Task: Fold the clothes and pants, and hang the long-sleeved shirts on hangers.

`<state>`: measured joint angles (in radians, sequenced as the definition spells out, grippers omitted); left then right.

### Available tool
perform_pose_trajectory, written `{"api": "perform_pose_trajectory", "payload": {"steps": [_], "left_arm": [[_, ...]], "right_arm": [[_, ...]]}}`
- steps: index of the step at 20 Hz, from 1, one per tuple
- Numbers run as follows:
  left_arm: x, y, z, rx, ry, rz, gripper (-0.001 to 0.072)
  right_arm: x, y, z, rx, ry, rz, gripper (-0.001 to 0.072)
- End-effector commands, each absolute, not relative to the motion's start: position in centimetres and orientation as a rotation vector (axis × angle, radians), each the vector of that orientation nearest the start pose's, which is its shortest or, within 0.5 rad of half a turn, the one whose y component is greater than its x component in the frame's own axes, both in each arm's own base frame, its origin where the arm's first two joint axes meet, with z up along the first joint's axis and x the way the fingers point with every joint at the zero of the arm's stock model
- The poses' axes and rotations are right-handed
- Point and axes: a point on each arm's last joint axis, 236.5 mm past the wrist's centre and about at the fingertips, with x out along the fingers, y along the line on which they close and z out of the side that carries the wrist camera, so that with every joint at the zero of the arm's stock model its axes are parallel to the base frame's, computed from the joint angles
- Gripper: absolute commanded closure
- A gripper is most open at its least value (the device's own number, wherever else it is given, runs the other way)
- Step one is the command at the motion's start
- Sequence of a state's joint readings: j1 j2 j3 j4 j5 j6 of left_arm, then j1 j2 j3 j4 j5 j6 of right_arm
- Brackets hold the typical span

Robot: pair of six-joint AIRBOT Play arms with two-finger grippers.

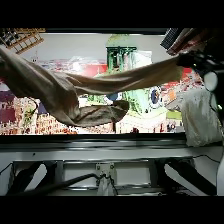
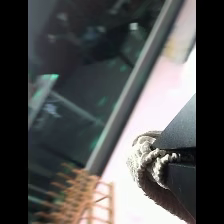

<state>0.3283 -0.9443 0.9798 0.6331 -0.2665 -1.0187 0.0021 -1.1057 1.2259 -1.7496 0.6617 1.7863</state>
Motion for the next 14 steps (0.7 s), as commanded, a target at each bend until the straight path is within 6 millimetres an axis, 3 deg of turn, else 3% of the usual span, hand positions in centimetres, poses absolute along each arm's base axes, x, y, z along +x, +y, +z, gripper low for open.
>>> {"api": "perform_pose_trajectory", "payload": {"steps": [1, 2, 3, 5, 7, 10, 14], "left_arm": [[49.0, 8.1, 22.7, -0.261, 0.181, 0.039, 0.0695], [49.4, 8.2, 23.0, -0.228, 0.177, 0.036, 0.0695], [49.4, 8.3, 22.9, -0.223, 0.176, 0.039, 0.0695], [49.2, 8.5, 22.5, -0.227, 0.196, 0.029, 0.0695], [49.1, 8.3, 22.2, -0.229, 0.207, 0.019, 0.0695], [49.1, 8.3, 22.2, -0.229, 0.208, 0.020, 0.0695], [49.1, 8.2, 22.1, -0.230, 0.210, 0.017, 0.0695]], "right_arm": [[52.3, -1.0, 14.7, 0.132, 0.565, -0.085, 0.0502], [52.3, -0.5, 13.5, 0.168, 0.630, -0.081, 0.0316], [51.5, 0.0, 12.3, 0.197, 0.704, -0.078, 0.0310], [48.0, 1.6, 9.5, 0.212, 0.893, -0.055, 0.0315], [44.1, 5.0, 7.1, 0.109, 1.049, 0.065, 0.0362], [38.9, 10.9, 3.6, -0.024, 1.170, 0.262, 0.0360], [34.0, 15.9, -1.9, -0.048, 1.288, 0.378, 0.0341]]}}
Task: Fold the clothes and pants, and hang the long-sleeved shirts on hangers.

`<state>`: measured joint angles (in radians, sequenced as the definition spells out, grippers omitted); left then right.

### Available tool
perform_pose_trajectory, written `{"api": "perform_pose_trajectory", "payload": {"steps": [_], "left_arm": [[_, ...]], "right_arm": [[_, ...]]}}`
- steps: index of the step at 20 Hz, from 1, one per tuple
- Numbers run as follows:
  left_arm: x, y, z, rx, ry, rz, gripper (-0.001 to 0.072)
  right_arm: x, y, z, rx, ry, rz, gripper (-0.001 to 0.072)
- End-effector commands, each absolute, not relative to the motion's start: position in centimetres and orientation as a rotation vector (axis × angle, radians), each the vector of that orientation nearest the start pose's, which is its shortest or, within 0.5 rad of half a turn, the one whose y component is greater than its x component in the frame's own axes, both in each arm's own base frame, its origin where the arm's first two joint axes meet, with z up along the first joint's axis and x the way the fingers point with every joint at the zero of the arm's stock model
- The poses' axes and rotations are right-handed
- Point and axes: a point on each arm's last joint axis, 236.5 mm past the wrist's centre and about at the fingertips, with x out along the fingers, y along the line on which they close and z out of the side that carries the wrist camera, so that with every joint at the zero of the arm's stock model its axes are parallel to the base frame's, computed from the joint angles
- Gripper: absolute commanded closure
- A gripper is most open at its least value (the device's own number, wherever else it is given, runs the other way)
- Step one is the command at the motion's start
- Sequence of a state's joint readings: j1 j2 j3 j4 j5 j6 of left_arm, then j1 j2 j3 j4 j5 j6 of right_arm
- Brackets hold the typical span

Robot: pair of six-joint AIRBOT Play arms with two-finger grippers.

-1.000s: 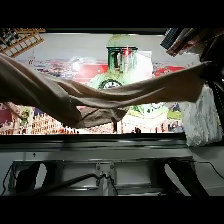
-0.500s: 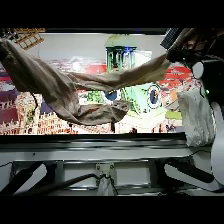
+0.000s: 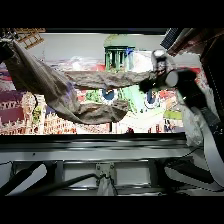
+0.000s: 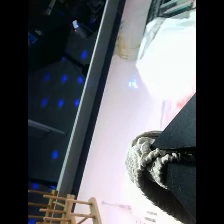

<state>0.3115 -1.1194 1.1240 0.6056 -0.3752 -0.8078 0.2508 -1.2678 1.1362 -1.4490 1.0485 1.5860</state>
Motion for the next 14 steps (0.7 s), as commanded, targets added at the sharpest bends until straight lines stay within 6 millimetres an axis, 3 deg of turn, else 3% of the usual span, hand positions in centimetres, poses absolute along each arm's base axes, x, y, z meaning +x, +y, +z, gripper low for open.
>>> {"api": "perform_pose_trajectory", "payload": {"steps": [1, 4, 6, 9, 11, 14], "left_arm": [[49.1, 8.2, 22.1, -0.229, 0.210, 0.017, 0.0695], [49.2, 8.0, 21.3, -0.209, 0.237, 0.007, 0.0695], [48.6, 6.8, 19.0, -0.158, 0.334, -0.055, 0.0695], [45.3, 4.6, 14.4, -0.045, 0.567, -0.190, 0.0696], [42.6, 5.6, 12.1, 0.054, 0.675, -0.178, 0.0696], [38.3, 9.5, 8.4, 0.100, 0.805, -0.027, 0.0697]], "right_arm": [[33.0, 16.7, -2.9, -0.056, 1.304, 0.401, 0.0341], [31.7, 19.0, -4.2, -0.134, 1.280, 0.486, 0.0340], [31.6, 19.9, -4.3, -0.145, 1.268, 0.507, 0.0341], [32.0, 20.1, -4.2, -0.123, 1.253, 0.499, 0.0341], [32.1, 19.8, -4.2, -0.136, 1.252, 0.495, 0.0342], [31.7, 19.5, -4.4, -0.151, 1.272, 0.493, 0.0342]]}}
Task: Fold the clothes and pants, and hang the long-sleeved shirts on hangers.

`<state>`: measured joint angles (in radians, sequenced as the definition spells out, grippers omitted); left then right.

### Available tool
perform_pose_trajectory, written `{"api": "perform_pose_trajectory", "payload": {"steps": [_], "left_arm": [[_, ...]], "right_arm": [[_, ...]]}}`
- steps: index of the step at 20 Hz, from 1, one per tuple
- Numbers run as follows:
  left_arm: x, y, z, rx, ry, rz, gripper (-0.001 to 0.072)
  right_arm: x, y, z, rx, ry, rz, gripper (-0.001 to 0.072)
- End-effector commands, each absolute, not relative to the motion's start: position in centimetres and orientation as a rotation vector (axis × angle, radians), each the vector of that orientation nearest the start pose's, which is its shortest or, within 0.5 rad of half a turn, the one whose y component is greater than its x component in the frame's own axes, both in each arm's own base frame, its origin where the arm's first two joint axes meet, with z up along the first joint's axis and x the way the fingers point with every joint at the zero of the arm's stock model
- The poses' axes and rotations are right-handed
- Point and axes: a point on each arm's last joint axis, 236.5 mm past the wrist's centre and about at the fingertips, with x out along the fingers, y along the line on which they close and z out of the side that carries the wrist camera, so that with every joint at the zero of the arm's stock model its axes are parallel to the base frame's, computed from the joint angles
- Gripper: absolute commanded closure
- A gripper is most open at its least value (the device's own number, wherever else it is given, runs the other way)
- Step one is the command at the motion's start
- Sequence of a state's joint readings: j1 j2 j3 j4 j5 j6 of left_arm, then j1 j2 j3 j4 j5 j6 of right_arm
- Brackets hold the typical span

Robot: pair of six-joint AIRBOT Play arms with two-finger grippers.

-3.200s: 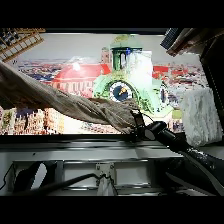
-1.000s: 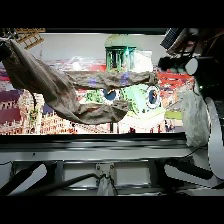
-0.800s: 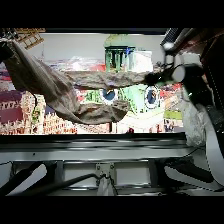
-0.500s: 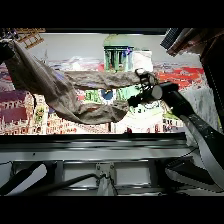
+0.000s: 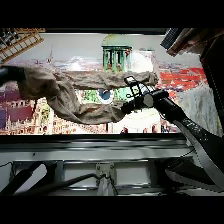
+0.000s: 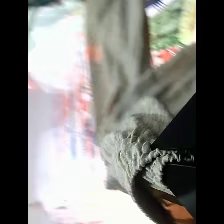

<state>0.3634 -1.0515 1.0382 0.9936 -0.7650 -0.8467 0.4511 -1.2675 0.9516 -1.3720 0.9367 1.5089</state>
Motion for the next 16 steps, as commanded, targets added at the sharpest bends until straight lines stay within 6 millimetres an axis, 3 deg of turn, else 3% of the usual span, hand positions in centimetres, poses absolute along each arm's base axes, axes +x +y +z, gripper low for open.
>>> {"api": "perform_pose_trajectory", "payload": {"steps": [1, 3, 5, 6, 8, 10, 14, 16], "left_arm": [[36.5, 11.3, 6.7, 0.098, 0.864, 0.049, 0.0696], [31.7, 15.6, 3.2, 0.017, 1.021, 0.293, 0.0656], [26.3, 18.9, 1.2, -0.100, 1.175, 0.536, 0.0096], [24.3, 20.0, 1.0, -0.146, 1.218, 0.623, 0.0027], [21.2, 20.8, 0.9, -0.278, 1.265, 0.751, 0.0028], [19.4, 20.2, 0.4, -0.482, 1.252, 0.852, 0.0029], [20.3, 16.6, -1.1, -0.717, 1.189, 0.767, 0.0031], [20.7, 14.0, -3.4, -0.806, 1.196, 0.697, 0.0031]], "right_arm": [[31.5, 19.3, -4.5, -0.159, 1.280, 0.491, 0.0342], [31.5, 19.2, -4.5, -0.166, 1.282, 0.490, 0.0342], [31.6, 19.1, -4.5, -0.175, 1.276, 0.487, 0.0344], [31.7, 18.9, -4.5, -0.182, 1.272, 0.484, 0.0345], [31.9, 18.8, -4.6, -0.194, 1.266, 0.482, 0.0347], [32.0, 18.8, -4.5, -0.196, 1.261, 0.482, 0.0347], [32.5, 19.0, -4.4, -0.191, 1.236, 0.481, 0.0348], [32.6, 19.0, -4.4, -0.189, 1.234, 0.481, 0.0349]]}}
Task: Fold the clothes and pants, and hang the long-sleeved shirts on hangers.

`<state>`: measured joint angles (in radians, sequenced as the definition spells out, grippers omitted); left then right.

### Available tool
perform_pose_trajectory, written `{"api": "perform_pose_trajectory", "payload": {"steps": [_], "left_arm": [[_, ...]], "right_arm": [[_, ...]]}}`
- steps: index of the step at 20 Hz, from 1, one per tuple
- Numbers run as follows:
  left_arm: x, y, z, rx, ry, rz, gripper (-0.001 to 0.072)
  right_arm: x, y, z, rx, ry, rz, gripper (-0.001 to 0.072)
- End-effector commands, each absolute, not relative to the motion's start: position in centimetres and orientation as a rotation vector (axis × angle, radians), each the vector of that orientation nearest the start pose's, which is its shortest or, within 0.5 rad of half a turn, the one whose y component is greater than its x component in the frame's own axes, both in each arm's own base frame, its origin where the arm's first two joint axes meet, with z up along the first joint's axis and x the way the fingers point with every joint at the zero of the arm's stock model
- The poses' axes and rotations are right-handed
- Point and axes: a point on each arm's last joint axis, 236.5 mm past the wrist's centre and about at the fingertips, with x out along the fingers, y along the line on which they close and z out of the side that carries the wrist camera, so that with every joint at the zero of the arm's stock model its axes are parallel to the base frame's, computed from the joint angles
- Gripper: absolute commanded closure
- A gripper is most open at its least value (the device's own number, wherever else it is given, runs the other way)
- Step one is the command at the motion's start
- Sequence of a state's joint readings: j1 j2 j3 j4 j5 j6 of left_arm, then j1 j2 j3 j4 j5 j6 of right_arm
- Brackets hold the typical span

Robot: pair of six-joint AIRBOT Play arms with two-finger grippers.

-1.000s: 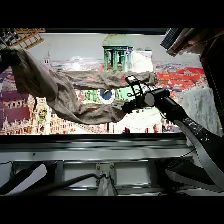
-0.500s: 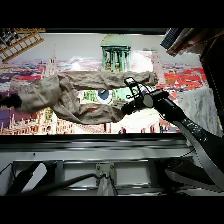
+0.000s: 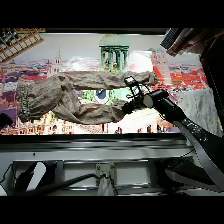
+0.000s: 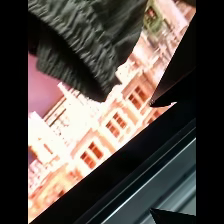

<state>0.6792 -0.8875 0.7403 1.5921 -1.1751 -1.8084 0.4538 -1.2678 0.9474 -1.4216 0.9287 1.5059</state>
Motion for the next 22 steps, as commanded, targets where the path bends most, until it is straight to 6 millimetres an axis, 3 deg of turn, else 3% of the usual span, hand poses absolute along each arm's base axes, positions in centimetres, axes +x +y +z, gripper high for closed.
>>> {"api": "perform_pose_trajectory", "payload": {"steps": [1, 3, 7, 10, 15, 17, 19, 21, 22], "left_arm": [[21.3, 12.5, -4.5, -0.852, 1.189, 0.645, 0.0030], [23.4, 10.7, -6.0, -0.934, 1.101, 0.553, 0.0031], [26.5, 10.4, -6.3, -1.010, 0.937, 0.527, 0.0096], [28.3, 9.9, -6.5, -1.006, 0.902, 0.505, 0.0097], [30.5, 8.5, -8.9, -1.048, 0.916, 0.494, 0.0099], [30.6, 8.5, -9.7, -1.045, 0.928, 0.504, 0.0175], [30.6, 8.8, -10.2, -1.045, 0.925, 0.518, 0.0177], [31.1, 9.7, -10.2, -1.042, 0.887, 0.539, 0.0367], [31.4, 10.1, -10.1, -1.043, 0.864, 0.549, 0.0392]], "right_arm": [[32.5, 19.0, -4.4, -0.188, 1.237, 0.482, 0.0349], [32.3, 18.9, -4.4, -0.190, 1.246, 0.482, 0.0349], [32.2, 19.0, -4.5, -0.186, 1.251, 0.484, 0.0349], [32.2, 19.1, -4.4, -0.181, 1.251, 0.484, 0.0350], [31.4, 18.9, -4.6, -0.179, 1.285, 0.485, 0.0350], [31.1, 18.8, -4.7, -0.184, 1.302, 0.485, 0.0350], [31.0, 18.8, -4.7, -0.184, 1.302, 0.486, 0.0350], [31.0, 18.8, -4.7, -0.183, 1.302, 0.485, 0.0351], [31.0, 18.8, -4.7, -0.183, 1.303, 0.486, 0.0351]]}}
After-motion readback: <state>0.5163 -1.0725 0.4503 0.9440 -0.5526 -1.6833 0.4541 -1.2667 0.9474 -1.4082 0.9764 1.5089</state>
